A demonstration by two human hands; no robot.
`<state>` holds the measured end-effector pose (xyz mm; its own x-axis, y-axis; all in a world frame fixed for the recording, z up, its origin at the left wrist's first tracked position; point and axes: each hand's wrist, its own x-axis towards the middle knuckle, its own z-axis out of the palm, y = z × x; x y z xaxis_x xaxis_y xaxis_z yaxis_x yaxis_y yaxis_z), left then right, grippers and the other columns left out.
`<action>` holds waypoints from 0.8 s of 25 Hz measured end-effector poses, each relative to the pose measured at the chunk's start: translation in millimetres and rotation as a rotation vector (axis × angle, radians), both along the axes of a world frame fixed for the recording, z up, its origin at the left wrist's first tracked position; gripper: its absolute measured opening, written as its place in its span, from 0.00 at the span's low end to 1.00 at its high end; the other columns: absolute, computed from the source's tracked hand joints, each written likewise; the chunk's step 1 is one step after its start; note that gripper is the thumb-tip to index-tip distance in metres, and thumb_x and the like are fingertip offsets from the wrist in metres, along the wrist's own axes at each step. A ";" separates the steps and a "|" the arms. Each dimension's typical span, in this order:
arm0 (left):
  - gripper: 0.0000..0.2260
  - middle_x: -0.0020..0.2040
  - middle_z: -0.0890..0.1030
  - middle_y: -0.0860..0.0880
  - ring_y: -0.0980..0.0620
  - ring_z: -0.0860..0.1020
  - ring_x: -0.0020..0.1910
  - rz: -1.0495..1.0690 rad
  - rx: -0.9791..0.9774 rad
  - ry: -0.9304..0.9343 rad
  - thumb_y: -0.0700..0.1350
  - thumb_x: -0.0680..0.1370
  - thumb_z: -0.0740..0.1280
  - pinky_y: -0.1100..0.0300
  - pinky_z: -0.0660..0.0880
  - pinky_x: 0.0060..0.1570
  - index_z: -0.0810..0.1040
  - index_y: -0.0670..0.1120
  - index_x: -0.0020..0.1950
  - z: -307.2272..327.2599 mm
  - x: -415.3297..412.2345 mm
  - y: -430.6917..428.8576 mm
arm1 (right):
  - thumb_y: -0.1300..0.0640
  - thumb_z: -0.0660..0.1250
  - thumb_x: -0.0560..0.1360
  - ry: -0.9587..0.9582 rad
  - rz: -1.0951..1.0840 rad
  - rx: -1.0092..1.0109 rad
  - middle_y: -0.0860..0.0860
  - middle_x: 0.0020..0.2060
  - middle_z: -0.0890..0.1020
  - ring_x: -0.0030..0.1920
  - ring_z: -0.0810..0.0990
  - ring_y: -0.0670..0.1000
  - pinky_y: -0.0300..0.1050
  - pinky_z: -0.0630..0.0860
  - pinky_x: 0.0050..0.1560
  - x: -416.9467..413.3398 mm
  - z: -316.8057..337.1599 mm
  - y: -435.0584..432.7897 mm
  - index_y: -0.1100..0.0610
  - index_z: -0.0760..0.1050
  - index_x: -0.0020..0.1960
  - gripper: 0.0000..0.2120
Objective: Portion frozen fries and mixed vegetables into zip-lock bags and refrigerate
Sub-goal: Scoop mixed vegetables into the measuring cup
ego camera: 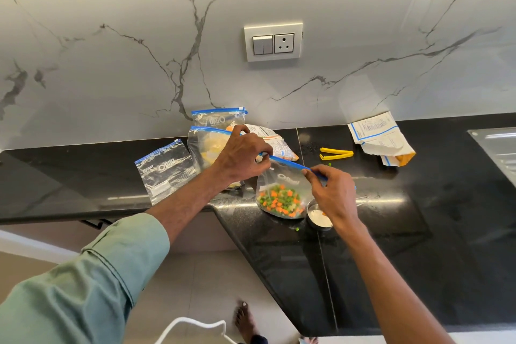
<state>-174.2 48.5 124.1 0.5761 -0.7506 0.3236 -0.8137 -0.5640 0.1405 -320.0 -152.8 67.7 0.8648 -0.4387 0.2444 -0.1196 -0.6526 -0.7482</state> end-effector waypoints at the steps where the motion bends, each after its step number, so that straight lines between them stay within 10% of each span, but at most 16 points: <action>1: 0.08 0.40 0.86 0.54 0.54 0.81 0.41 0.007 -0.015 -0.009 0.47 0.74 0.69 0.50 0.65 0.61 0.87 0.49 0.47 1.3 -0.7 1.7 | 0.46 0.74 0.78 -0.016 -0.019 -0.027 0.43 0.37 0.84 0.37 0.81 0.45 0.44 0.74 0.34 2.7 1.5 -0.9 0.52 0.86 0.50 0.10; 8: 0.06 0.42 0.84 0.56 0.55 0.80 0.43 0.139 -0.187 0.004 0.49 0.74 0.66 0.50 0.69 0.58 0.81 0.49 0.45 -6.4 -20.2 56.0 | 0.53 0.76 0.77 -0.124 0.168 0.375 0.41 0.43 0.87 0.44 0.83 0.41 0.36 0.77 0.46 23.6 4.8 21.9 0.50 0.87 0.51 0.04; 16: 0.19 0.49 0.85 0.56 0.57 0.82 0.46 0.223 -0.109 0.220 0.56 0.74 0.77 0.56 0.73 0.59 0.79 0.50 0.59 -11.0 -1.3 82.5 | 0.44 0.74 0.75 -0.018 0.335 0.456 0.47 0.43 0.88 0.47 0.86 0.51 0.59 0.83 0.47 77.5 -0.7 44.2 0.53 0.88 0.52 0.14; 20: 0.07 0.41 0.87 0.53 0.48 0.82 0.40 0.228 -0.049 0.151 0.51 0.78 0.74 0.54 0.72 0.56 0.87 0.52 0.54 -26.4 3.2 81.5 | 0.43 0.70 0.79 0.047 0.247 0.651 0.50 0.47 0.88 0.49 0.87 0.52 0.50 0.85 0.46 105.2 -9.5 38.8 0.55 0.86 0.52 0.16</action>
